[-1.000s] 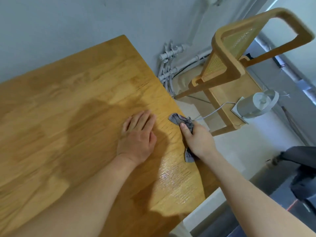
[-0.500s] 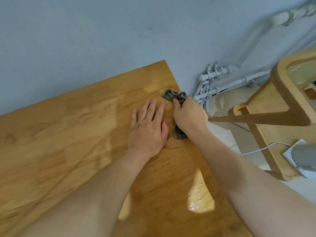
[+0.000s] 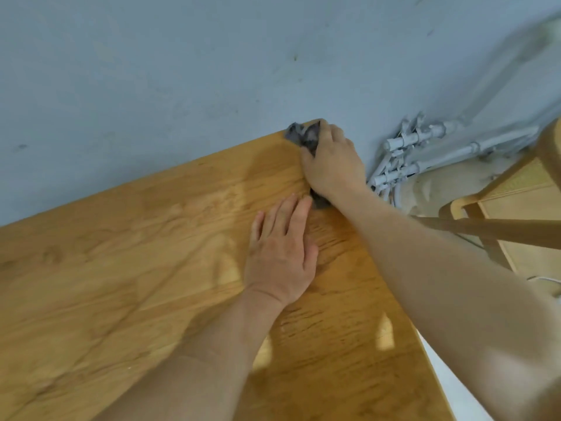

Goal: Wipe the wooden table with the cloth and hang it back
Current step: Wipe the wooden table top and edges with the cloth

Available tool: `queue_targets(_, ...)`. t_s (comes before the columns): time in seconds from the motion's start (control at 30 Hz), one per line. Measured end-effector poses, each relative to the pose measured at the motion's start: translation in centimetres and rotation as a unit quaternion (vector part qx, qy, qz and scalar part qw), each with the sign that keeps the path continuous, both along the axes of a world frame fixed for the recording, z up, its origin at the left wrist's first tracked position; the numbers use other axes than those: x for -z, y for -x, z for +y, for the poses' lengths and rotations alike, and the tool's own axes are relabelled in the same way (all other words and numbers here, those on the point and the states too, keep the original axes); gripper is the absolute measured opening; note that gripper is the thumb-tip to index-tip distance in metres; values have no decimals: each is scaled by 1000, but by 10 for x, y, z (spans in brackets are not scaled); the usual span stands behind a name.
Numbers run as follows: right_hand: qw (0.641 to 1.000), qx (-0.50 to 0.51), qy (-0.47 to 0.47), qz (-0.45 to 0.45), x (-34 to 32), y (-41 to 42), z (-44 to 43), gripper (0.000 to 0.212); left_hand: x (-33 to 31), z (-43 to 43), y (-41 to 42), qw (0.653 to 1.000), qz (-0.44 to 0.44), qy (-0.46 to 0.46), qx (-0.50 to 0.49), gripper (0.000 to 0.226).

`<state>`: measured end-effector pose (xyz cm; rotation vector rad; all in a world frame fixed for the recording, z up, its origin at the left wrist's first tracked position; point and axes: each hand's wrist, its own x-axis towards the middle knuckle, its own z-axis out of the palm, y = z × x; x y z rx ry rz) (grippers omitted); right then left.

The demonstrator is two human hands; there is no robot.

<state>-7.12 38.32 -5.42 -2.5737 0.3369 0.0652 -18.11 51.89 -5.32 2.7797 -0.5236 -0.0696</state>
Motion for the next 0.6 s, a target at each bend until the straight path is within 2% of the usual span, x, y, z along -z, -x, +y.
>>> queue_targets(0.1, 999, -39, 12, 30, -7, 58, 0, 78, -1, 3, 0, 994, -12, 105, -15, 54)
queue_targets(0.17, 996, -51, -38, 64, -16, 94, -7, 84, -6, 3, -3, 981, -23, 187, -45, 53)
queue_targets(0.2, 989, -33, -123, 70, -21, 108, -14, 79, -11, 1, -3, 976, -28, 209, -53, 52)
queue_targets(0.23, 967, 8, -246, 58, -28, 119, -22, 69, -17, -5, -2, 977, -38, 206, -46, 48)
queue_targets(0.27, 927, 72, -367, 26, -33, 128, -30, 59, -22, -13, -1, 982, -54, 178, -15, 43)
queue_targets(0.3, 888, 145, -436, -13, -32, 136, -37, 54, -27, -23, 3, 988, -65, 139, 34, 38)
queue_targets(0.33, 863, 213, -457, -38, -29, 145, -42, 55, -30, -36, 7, 989, -58, 102, 89, 37)
queue_targets(0.37, 860, 262, -436, -44, -25, 154, -45, 55, -30, -48, 11, 988, -37, 59, 139, 41)
queue_targets(0.47, 894, 318, -317, -2, -14, 186, -39, 43, -15, -69, 18, 968, 16, -84, 234, 59)
queue_targets(0.53, 919, 291, -262, 45, -13, 206, -28, 34, -5, -64, 7, 956, -9, -110, 273, 55)
queue_targets(0.6, 958, 223, -161, 77, -16, 217, -13, 35, -2, -59, -24, 956, -27, -109, 272, 50)
